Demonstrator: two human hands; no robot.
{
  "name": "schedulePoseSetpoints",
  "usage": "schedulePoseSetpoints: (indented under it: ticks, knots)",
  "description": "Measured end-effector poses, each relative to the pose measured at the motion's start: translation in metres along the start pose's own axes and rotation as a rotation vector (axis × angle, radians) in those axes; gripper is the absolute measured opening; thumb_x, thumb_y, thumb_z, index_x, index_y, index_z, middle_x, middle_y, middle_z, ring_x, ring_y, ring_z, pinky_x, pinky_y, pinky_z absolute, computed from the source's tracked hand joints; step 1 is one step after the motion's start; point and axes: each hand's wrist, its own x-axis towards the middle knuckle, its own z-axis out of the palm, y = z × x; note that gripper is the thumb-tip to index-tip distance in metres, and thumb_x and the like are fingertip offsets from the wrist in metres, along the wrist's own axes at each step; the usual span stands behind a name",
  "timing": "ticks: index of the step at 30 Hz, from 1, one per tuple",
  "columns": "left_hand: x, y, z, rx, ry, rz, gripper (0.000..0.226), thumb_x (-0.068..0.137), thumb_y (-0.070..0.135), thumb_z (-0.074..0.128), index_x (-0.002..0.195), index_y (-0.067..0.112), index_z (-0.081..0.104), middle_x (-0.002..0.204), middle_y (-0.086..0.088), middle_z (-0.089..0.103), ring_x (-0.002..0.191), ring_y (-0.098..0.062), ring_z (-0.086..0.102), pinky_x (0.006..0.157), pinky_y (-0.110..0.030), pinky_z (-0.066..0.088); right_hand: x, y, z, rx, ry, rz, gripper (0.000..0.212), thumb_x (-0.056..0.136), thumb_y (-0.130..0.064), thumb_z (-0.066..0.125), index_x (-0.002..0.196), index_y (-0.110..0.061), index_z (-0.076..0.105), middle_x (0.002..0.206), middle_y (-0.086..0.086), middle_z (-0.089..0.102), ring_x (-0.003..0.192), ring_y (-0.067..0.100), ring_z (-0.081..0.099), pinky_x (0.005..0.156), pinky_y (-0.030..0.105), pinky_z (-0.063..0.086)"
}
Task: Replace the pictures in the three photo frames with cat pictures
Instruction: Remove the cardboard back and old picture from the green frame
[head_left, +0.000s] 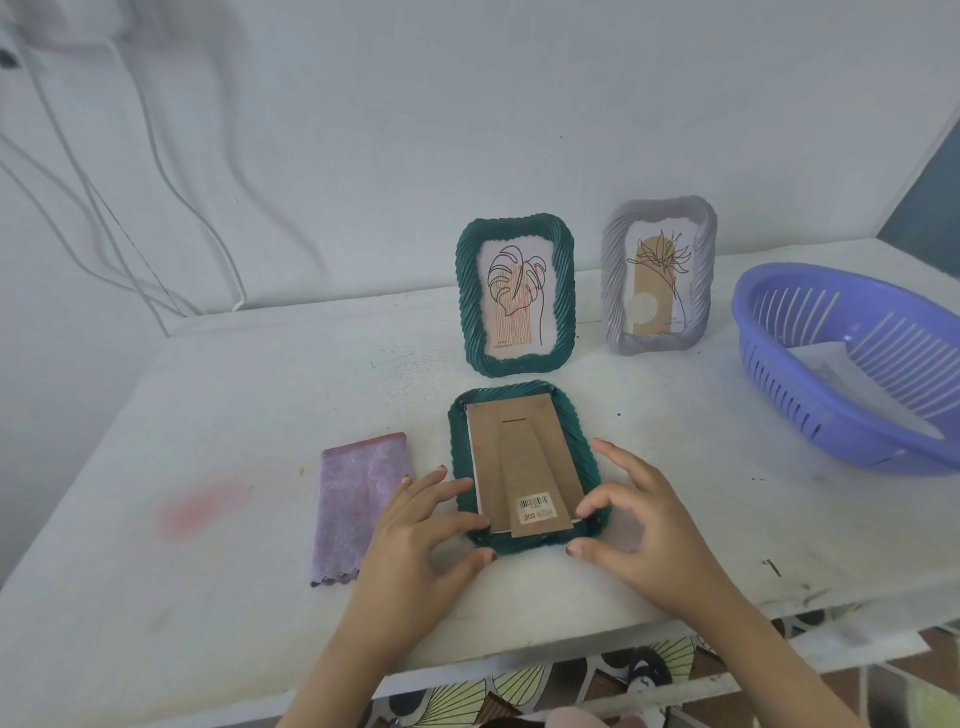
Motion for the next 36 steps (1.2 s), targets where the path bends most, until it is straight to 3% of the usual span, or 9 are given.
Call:
schedulePoseSetpoints:
  ticks: [4,9,12,15,18,23,27,33,36]
  knots:
    - [0.004,-0.001,-0.002,0.001,-0.061,0.031,0.023,0.075,0.049,0.058,0.092,0.037,0.067,0.126,0.024,0.048,0.131,0.000,0.030,0.109,-0.028,0.013,0.002,0.002,0.002,-0.012,-0.028,0.003,0.019,0.068,-0.029,0.080,0.072,-0.035,0.063,0.138,-0.036,0.024,0.125,-0.024,0.013,0.096,0.001,0.008]
    - [0.013,-0.001,-0.007,0.010,-0.189,0.025,0.025,0.074,0.050,0.053,0.090,0.037,0.068,0.133,0.021,0.042,0.138,-0.004,0.019,0.111,-0.024,0.002,0.001,0.002,0.006,0.034,-0.012,0.040,0.017,0.071,-0.025,0.078,0.068,-0.031,0.063,0.133,-0.035,0.033,0.126,-0.016,0.024,0.099,0.011,0.016]
    - [0.017,0.002,-0.009,0.009,-0.253,0.017,0.017,0.074,0.045,0.057,0.086,0.038,0.068,0.136,0.020,0.038,0.139,-0.003,0.015,0.109,-0.016,-0.003,0.003,0.001,0.006,-0.001,-0.013,0.030,0.017,0.071,-0.034,0.075,0.068,-0.035,0.058,0.120,-0.035,0.046,0.117,-0.010,0.039,0.098,0.027,0.030]
    - [0.017,0.004,-0.010,-0.015,-0.275,-0.003,0.013,0.074,0.038,0.059,0.084,0.038,0.069,0.134,0.022,0.039,0.137,-0.001,0.014,0.104,-0.006,-0.005,0.003,0.000,0.005,0.007,0.001,0.012,0.020,0.066,-0.052,0.065,0.083,-0.044,0.057,0.112,-0.034,0.053,0.110,-0.008,0.047,0.094,0.020,0.033]
    - [0.016,0.005,-0.011,-0.025,-0.288,-0.014,0.014,0.075,0.039,0.058,0.084,0.038,0.069,0.131,0.024,0.041,0.136,-0.001,0.015,0.103,-0.006,-0.003,0.003,0.000,0.005,0.022,0.010,0.013,0.030,0.063,-0.058,0.061,0.091,-0.049,0.056,0.111,-0.034,0.055,0.109,-0.009,0.048,0.094,0.017,0.032]
    - [0.016,0.006,-0.010,-0.029,-0.319,-0.004,0.010,0.080,0.029,0.062,0.082,0.036,0.068,0.130,0.024,0.040,0.135,-0.001,0.017,0.111,-0.021,0.008,0.004,-0.002,0.004,0.032,0.025,0.019,0.028,0.061,-0.059,0.061,0.083,-0.043,0.059,0.107,-0.033,0.055,0.111,-0.011,0.046,0.093,0.015,0.031]
    - [0.016,0.006,-0.011,-0.054,-0.333,-0.029,0.011,0.079,0.029,0.061,0.080,0.037,0.068,0.129,0.026,0.039,0.135,0.000,0.016,0.111,-0.023,0.011,0.004,-0.003,0.002,0.024,0.012,0.003,0.025,0.060,-0.057,0.063,0.078,-0.041,0.060,0.104,-0.030,0.057,0.109,-0.012,0.048,0.091,0.015,0.031]
    - [0.020,0.009,-0.014,-0.137,-0.361,-0.103,0.016,0.072,0.032,0.059,0.070,0.045,0.067,0.127,0.032,0.039,0.133,0.008,0.017,0.110,-0.018,0.011,0.006,-0.007,-0.003,-0.025,-0.016,-0.027,0.023,0.062,-0.053,0.067,0.075,-0.035,0.064,0.096,-0.023,0.058,0.100,-0.003,0.052,0.086,0.019,0.037]
    - [0.020,0.012,-0.016,-0.227,-0.309,-0.163,0.018,0.074,0.027,0.060,0.075,0.040,0.071,0.125,0.028,0.047,0.129,0.014,0.023,0.106,-0.014,0.019,0.008,-0.013,-0.004,-0.022,-0.023,-0.050,0.019,0.069,-0.047,0.064,0.080,-0.031,0.063,0.089,-0.018,0.058,0.093,0.003,0.055,0.082,0.021,0.043]
